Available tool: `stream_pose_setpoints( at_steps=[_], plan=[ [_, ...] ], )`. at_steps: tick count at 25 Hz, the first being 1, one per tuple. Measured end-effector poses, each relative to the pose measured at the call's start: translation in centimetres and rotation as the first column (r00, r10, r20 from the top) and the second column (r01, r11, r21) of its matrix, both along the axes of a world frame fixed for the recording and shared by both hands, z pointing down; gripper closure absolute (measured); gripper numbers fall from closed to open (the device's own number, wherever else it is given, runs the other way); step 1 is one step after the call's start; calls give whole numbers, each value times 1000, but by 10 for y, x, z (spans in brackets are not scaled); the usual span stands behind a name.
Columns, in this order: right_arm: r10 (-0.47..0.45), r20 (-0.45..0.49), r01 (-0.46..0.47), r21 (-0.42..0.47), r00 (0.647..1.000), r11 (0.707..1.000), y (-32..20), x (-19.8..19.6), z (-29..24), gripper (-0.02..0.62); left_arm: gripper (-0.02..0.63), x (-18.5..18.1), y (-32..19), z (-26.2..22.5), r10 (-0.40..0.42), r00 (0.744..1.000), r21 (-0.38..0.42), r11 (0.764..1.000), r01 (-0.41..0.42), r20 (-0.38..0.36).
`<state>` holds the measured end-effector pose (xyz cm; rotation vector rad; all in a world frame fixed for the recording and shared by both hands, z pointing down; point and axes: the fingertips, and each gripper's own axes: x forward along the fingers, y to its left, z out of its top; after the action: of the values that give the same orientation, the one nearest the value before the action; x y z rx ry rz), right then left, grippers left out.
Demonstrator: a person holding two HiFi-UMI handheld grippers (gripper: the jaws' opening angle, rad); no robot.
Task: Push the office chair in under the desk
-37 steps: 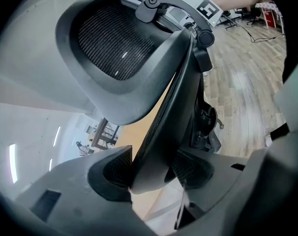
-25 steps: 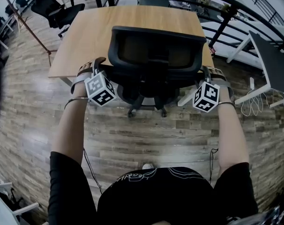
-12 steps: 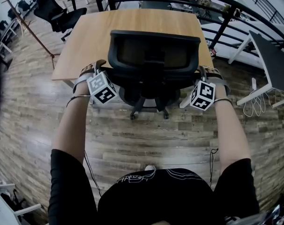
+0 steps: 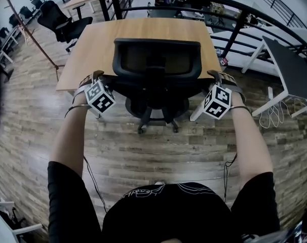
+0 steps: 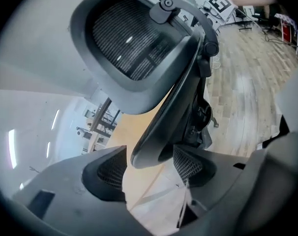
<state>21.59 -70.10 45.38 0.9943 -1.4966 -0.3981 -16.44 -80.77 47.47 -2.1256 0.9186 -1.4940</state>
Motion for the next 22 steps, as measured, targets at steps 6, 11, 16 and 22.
stream_pose_setpoints(
  at_steps=[6,11,16,22],
  plan=[
    [-18,448,19,2,894,1000,86,-12,-51,305,333,-5,85,-63,-42,940,-43,999,29,-339],
    [-103,821,163,11,562,987,189,-76,-103,308,334,42,211,-111,-76,683,-170,983,-70,-726],
    [-180,925,266,90,334,960,287,-122,-131,310,336,96,350,-133,-97,420,-228,934,-274,-903],
    [-119,986,260,86,115,962,382,-125,-139,515,451,141,464,-163,-188,136,-228,884,-408,-973]
  ],
)
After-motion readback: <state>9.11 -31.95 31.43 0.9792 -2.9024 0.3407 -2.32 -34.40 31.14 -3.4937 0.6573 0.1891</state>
